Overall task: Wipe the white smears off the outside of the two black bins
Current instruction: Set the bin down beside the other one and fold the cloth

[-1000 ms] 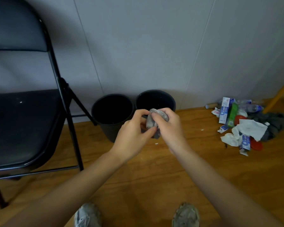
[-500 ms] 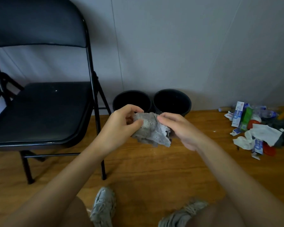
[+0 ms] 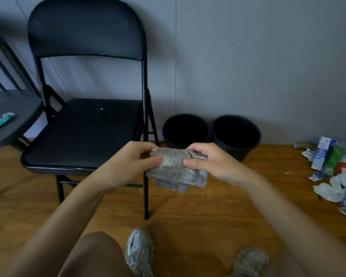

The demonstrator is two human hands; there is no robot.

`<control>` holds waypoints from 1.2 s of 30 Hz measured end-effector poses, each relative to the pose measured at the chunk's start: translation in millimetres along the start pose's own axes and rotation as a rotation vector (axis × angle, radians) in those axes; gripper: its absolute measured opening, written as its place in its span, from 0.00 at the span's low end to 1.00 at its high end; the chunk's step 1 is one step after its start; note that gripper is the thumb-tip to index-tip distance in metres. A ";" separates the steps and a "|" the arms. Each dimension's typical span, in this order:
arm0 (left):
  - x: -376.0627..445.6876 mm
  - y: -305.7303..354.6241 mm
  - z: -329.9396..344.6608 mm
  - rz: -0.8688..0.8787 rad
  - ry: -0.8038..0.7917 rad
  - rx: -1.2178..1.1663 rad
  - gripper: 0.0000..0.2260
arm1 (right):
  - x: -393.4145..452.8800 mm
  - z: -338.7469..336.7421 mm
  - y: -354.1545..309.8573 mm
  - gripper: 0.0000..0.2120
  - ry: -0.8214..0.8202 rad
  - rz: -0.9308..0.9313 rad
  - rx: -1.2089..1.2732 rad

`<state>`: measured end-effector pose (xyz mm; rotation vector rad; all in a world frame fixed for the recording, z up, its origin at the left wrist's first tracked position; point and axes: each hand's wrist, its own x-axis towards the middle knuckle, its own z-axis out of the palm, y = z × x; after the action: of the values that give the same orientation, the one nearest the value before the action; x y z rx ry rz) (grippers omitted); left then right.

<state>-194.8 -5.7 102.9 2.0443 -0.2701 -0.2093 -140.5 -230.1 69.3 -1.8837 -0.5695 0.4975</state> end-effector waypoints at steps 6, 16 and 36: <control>1.1 -29.1 -16.2 -0.064 0.173 -0.036 0.09 | 45.0 31.1 0.2 0.11 0.041 -0.027 -0.136; 12.9 -60.2 -57.2 -0.157 0.397 -0.123 0.15 | 105.2 108.3 -5.2 0.20 0.399 -0.502 -0.458; 55.8 -135.4 -172.6 -0.515 0.262 -0.050 0.09 | 226.4 139.5 -9.6 0.14 0.167 0.315 0.546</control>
<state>-82.3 186.3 61.7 2.0317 0.4259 -0.2552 -41.8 10.1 11.1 -1.4696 -0.0108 0.6199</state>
